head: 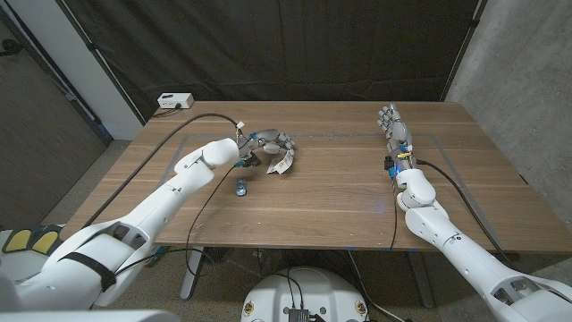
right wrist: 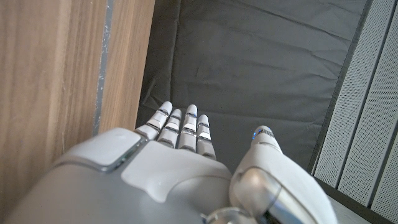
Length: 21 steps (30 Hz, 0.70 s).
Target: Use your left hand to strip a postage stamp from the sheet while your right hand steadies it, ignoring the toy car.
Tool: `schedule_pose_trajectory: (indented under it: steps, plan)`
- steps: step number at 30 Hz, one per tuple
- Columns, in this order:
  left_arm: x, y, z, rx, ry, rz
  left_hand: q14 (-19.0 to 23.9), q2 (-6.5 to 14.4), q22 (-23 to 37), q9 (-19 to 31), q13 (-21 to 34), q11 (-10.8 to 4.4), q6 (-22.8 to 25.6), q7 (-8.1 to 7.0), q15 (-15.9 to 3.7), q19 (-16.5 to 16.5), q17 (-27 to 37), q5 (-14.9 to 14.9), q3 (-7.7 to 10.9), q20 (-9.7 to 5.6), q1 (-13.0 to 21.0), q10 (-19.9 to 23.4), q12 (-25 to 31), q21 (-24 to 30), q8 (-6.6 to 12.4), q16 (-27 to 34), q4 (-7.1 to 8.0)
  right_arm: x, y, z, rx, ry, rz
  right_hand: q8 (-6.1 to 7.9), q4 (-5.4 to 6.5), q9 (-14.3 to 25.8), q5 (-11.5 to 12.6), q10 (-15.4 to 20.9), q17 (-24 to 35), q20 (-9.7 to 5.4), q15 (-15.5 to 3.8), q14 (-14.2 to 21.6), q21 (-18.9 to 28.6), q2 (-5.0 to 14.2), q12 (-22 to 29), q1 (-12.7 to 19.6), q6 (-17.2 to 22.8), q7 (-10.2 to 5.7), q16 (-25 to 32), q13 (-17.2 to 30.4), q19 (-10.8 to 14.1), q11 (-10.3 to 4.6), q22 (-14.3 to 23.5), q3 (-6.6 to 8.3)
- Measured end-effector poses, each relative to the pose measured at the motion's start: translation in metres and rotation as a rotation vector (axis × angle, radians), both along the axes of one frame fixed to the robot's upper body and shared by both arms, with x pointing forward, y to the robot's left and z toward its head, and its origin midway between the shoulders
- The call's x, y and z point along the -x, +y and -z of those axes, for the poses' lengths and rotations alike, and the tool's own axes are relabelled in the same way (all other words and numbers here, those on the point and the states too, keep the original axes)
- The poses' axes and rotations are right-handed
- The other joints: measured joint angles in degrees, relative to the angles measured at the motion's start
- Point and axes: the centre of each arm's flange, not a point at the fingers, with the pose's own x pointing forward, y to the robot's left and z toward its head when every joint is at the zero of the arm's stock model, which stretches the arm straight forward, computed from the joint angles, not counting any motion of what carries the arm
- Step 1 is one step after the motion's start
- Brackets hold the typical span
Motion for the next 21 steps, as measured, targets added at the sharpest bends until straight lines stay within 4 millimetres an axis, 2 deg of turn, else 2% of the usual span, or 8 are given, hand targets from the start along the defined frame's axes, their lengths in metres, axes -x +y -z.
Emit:
schedule_pose_trajectory:
  steps: [7, 8, 12, 13, 15, 21]
  plan:
    - [-0.0003, 0.0043, -0.0014, 0.169, 0.065, 0.022, 0.0, 0.0, 0.4, 1.7, 0.0, 0.0, -0.3, 0.31, -0.01, -0.3, 0.3, 0.9, 0.64, -0.34, 0.0, 0.0, 0.3, 0.8, 1.03, -0.3, 0.14, 0.0014, -0.0004, 0.0004, -0.006, -0.008, -0.003, 0.0, -0.24, 0.0, 0.0, 0.0, 0.0, 0.0, 0.0, 0.0, 0.0, 0.0, 0.0, 0.0, 0.0, 0.0, 0.0, 0.0, 0.0, 0.0, 0.0, 0.24]
    - [-0.0011, 0.0063, -0.0016, 0.234, 0.099, 0.034, 0.0, 0.0, 0.4, 1.9, 0.0, 0.0, -0.3, 0.31, -0.01, -0.2, 0.3, 0.9, 0.69, -0.45, 0.0, 0.0, 0.4, 1.0, 1.19, -0.3, 0.2, 0.0018, -0.0004, 0.001, -0.007, -0.009, -0.004, 0.0, -0.24, 0.0, 0.0, 0.0, 0.0, 0.0, 0.0, 0.0, 0.0, 0.0, 0.0, 0.0, 0.0, 0.0, 0.0, 0.0, 0.0, 0.0, 0.0, 0.24]
    - [0.0007, 0.0051, -0.0031, 0.267, 0.1, 0.043, 0.0, 0.0, 0.5, 2.6, 0.0, 0.13, -0.6, 0.61, -0.01, -0.1, 0.5, 1.3, 0.97, -0.53, 0.0, 0.1, 0.4, 1.4, 1.44, -0.3, 0.01, 0.0027, -0.0005, 0.0003, -0.009, -0.016, -0.007, 0.0, -0.24, 0.0, 0.0, 0.0, 0.0, 0.0, 0.0, 0.0, 0.0, 0.0, 0.0, 0.0, 0.0, 0.0, 0.0, 0.0, 0.0, 0.0, 0.0, 0.24]
    - [-0.0008, 0.0069, -0.0023, 0.361, 0.16, 0.068, 0.0, 0.0, 0.6, 2.8, 0.0, 0.3, -0.6, 0.61, -0.01, -0.1, 0.5, 1.3, 1.1, -0.53, 0.0, 0.3, 0.4, 1.7, 1.64, -0.3, 0.14, 0.0031, -0.0003, 0.0012, -0.01, -0.017, -0.008, 0.0, -0.24, 0.0, 0.0, 0.0, 0.0, 0.0, 0.0, 0.0, 0.0, 0.0, 0.0, 0.0, 0.0, 0.0, 0.0, 0.0, 0.0, 0.0, 0.0, 0.24]
    - [-0.0003, 0.0065, -0.0028, 0.401, 0.178, 0.082, 0.0, 0.0, 0.7, 3.2, 0.0, 0.1, -0.6, 0.61, -0.01, -0.2, 0.5, 1.4, 1.15, -1.04, 0.0, 0.5, 0.4, 1.8, 1.86, -0.3, 0.18, 0.0036, -0.0006, 0.0013, -0.011, -0.02, -0.008, 0.0, -0.24, 0.0, 0.0, 0.0, 0.0, 0.0, 0.0, 0.0, 0.0, 0.0, 0.0, 0.0, 0.0, 0.0, 0.0, 0.0, 0.0, 0.0, 0.0, 0.24]
    - [0.0014, 0.0037, -0.003, 0.519, 0.237, 0.128, 0.0, 0.0, 0.9, 4.3, 0.0, 0.1, -0.6, 0.61, -0.01, -0.2, 0.8, 1.8, 1.52, -1.07, 0.0, 0.5, 0.9, 2.6, 2.54, -0.3, 0.21, 0.0049, -0.0004, 0.0015, -0.005, -0.03, -0.001, 0.0, -0.87, 0.0, 0.0, 0.4, 0.0, 0.11, 0.06, 0.4, 0.0, 0.25, 0.0, 0.3, 0.5, -0.08, 0.0, 0.0, 0.5, -0.36, -0.2, 0.87]
